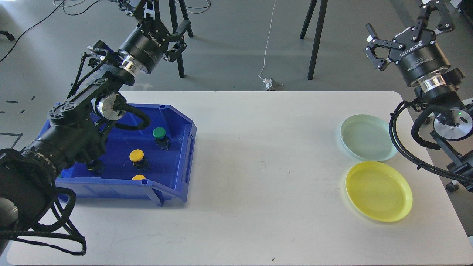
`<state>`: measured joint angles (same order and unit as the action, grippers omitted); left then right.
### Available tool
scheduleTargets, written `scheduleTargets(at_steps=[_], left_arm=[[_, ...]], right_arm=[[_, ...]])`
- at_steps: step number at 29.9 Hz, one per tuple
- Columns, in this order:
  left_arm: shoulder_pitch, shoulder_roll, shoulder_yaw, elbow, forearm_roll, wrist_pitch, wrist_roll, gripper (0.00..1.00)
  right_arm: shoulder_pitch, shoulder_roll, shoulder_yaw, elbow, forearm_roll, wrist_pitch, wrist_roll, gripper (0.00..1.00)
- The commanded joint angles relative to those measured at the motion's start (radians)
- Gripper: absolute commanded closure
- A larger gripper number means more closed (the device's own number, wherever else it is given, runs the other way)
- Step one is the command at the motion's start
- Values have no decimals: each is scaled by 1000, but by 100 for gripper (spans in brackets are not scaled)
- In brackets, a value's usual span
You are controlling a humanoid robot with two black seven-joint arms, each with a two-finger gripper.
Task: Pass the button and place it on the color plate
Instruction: 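Move the left gripper over the blue bin toward the buttons, then lower the left gripper into the bin and grasp a yellow-topped button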
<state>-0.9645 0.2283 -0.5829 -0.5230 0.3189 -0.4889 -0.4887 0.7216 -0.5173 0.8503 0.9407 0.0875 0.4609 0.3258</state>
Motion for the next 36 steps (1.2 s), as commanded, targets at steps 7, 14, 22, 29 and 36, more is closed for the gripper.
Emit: scheduleTargets(at_steps=[7, 14, 22, 29, 36], left_arm=[[-2, 28, -15, -3, -20, 0, 0, 0], [62, 94, -211, -217, -90, 0, 0, 0], [162, 333, -128, -738, 125, 0, 0, 0], [-150, 690, 403, -770, 700, 36, 0, 0], [-339, 712, 793, -606, 1187, 62, 0, 0]], right_arm=[[-14, 2, 6, 0, 3, -2, 4, 1], [-18, 3, 6, 0, 4, -4, 4, 1], [-34, 0, 7, 0, 5, -2, 4, 1], [-54, 0, 6, 0, 5, -2, 4, 1], [-80, -3, 6, -2, 5, -2, 4, 1]])
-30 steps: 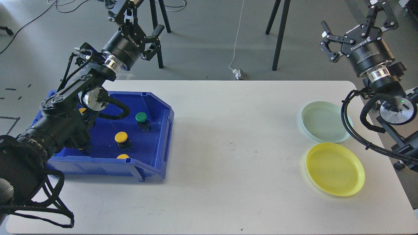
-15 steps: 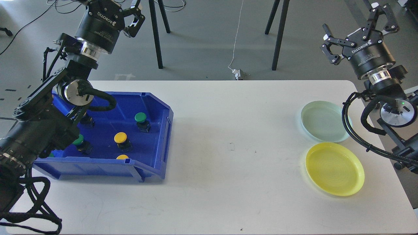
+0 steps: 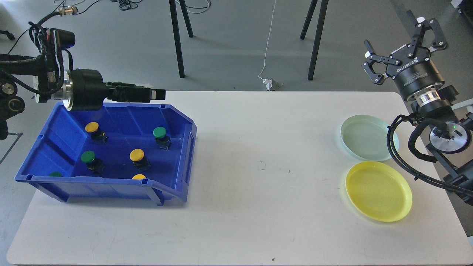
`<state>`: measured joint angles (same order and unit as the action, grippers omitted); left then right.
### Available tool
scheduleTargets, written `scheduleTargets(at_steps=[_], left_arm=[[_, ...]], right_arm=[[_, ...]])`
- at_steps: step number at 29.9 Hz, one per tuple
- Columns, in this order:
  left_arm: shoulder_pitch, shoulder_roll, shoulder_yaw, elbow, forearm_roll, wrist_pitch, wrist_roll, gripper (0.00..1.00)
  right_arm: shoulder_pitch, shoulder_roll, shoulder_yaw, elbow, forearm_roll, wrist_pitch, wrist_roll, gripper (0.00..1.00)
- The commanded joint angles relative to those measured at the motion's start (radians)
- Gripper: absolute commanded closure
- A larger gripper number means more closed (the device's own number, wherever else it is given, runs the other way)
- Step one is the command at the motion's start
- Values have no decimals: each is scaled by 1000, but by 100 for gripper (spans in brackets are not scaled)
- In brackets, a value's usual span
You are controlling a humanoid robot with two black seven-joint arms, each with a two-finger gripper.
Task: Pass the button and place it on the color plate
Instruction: 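Lower the left gripper into the bin and grasp a yellow-topped button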
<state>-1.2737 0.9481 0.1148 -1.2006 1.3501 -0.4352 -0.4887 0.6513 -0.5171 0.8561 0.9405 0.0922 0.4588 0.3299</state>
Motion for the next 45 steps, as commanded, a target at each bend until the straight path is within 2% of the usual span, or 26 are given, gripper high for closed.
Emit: scheduleTargets(at_steps=[1, 7, 15, 18, 25, 45], left_arm=[[-29, -23, 108, 97, 193, 9, 0, 0], [2, -101, 163, 131, 273, 3, 0, 0], [30, -144, 163, 127, 267, 0, 0, 1], [75, -178, 157, 137, 265, -2, 0, 1], [141, -248, 155, 245, 265, 0, 0, 1], [177, -336, 155, 386, 264, 1, 0, 3]], right_arm=[[-13, -6, 0, -2, 0, -2, 0, 1], [-29, -11, 1, -25, 0, 0, 0, 1], [-35, -12, 1, -54, 0, 0, 0, 1], [-36, -12, 0, -54, 0, -2, 0, 1], [-44, -12, 0, -54, 0, 0, 0, 1], [-68, -12, 3, -54, 0, 0, 0, 1]])
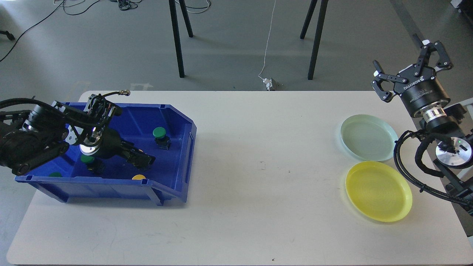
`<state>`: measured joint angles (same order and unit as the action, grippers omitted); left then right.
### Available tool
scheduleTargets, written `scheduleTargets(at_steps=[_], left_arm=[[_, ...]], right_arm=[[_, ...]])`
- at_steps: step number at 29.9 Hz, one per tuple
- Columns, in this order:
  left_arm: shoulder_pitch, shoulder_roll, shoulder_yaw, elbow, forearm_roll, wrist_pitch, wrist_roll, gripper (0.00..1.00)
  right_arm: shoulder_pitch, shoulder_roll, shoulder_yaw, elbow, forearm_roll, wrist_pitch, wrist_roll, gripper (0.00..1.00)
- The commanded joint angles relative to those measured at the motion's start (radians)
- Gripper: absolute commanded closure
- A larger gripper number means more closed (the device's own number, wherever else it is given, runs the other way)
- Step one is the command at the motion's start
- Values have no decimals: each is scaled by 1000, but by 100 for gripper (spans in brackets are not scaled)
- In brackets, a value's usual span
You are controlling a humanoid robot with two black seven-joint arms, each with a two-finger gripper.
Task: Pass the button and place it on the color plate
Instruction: 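Lower the left gripper into the bin and grasp a yellow-topped button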
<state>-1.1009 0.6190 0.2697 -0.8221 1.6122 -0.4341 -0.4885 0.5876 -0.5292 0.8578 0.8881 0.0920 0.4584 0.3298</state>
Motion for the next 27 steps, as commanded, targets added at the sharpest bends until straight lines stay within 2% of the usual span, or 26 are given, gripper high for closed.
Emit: scheduleTargets(at_steps=[1, 8, 27], left_arm=[[4, -7, 0, 9, 2, 0, 0, 4], [4, -8, 0, 20, 3, 0, 0, 32], [21, -7, 0, 26, 0, -3, 0, 41]], right_arm=[[-8, 0, 1, -1, 0, 0, 0, 1], [-15, 0, 4, -1, 0, 0, 0, 1], [-29, 0, 6, -1, 0, 0, 2, 1]])
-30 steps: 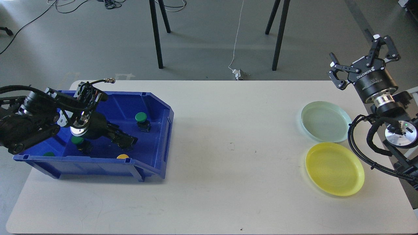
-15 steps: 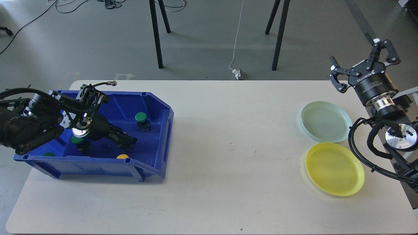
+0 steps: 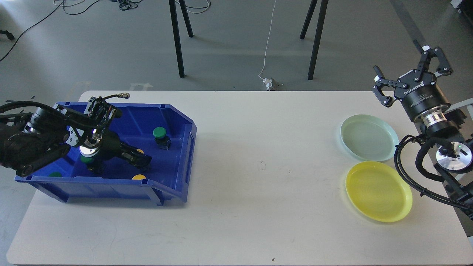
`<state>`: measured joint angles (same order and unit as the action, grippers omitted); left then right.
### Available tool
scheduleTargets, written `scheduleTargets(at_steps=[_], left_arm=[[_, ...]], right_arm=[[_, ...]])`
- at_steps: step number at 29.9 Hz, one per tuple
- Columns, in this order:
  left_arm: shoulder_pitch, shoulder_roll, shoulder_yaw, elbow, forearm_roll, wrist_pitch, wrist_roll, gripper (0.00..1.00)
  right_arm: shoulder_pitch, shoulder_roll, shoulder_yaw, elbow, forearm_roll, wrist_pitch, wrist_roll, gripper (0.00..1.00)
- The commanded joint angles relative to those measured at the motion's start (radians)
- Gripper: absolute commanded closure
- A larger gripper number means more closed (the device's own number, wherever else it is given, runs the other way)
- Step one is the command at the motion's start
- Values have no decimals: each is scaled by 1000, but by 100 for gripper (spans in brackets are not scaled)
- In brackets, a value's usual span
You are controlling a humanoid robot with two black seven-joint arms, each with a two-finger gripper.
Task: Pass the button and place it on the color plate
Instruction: 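Lower the left gripper into the bin and grasp a yellow-topped button, then lift the button out and extend the left arm toward the right gripper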
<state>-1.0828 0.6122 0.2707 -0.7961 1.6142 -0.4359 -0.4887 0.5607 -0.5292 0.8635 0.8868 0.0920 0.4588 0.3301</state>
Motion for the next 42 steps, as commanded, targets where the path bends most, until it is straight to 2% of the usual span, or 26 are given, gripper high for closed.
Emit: scheduleTargets(at_steps=[1, 3, 4, 7, 9, 14, 16, 19, 24, 26, 30, 32, 35, 39, 42], left_arm=[[3, 0, -1, 0, -3, -1, 0, 41], [3, 0, -1, 0, -2, -1, 0, 46], [4, 0, -1, 0, 0, -1, 0, 52], [6, 0, 1, 0, 3, 2, 0, 83], [4, 1, -1, 0, 1, 2, 0, 94], [-11, 24, -25, -17, -8, -1, 0, 94], [-14, 85, -89, -49, -31, -12, 0, 94], [-17, 200, -184, -187, -46, -53, 0, 94], [-2, 392, -392, -385, -88, -53, 0, 94], [4, 441, -441, -439, -218, -53, 0, 94], [6, 491, -475, -538, -659, -53, 0, 92], [6, 456, -482, -560, -779, -53, 0, 92], [15, 309, -484, -568, -871, -53, 0, 92], [44, 91, -485, -493, -991, -53, 0, 92], [46, -20, -485, -462, -1048, -53, 0, 92]], right_arm=[[-2, 0, 0, 0, 0, 0, 0, 1], [-2, 0, 0, 0, 0, 0, 0, 1], [-4, 0, 0, 0, 0, 0, 0, 1], [-5, 0, 0, 0, 0, 0, 1, 1], [-7, 0, 0, 0, 0, 0, 1, 1], [-9, 0, 11, 0, 5, 1, 1, 1], [-13, 0, 17, 0, 5, 1, 1, 1], [-13, 0, 28, -2, 5, 1, 3, 1], [-15, 2, 51, -46, 6, 12, 1, 1], [-15, 2, 51, -46, 6, 14, 1, 1], [-19, -3, 43, -28, -3, 17, 0, 1], [-30, -29, 29, 4, -14, 14, 0, 1], [-67, -110, 8, 133, -79, 3, 1, 1], [-166, -199, 26, 343, -187, -6, 4, 1], [-208, -229, 48, 478, -233, -70, 9, 1]])
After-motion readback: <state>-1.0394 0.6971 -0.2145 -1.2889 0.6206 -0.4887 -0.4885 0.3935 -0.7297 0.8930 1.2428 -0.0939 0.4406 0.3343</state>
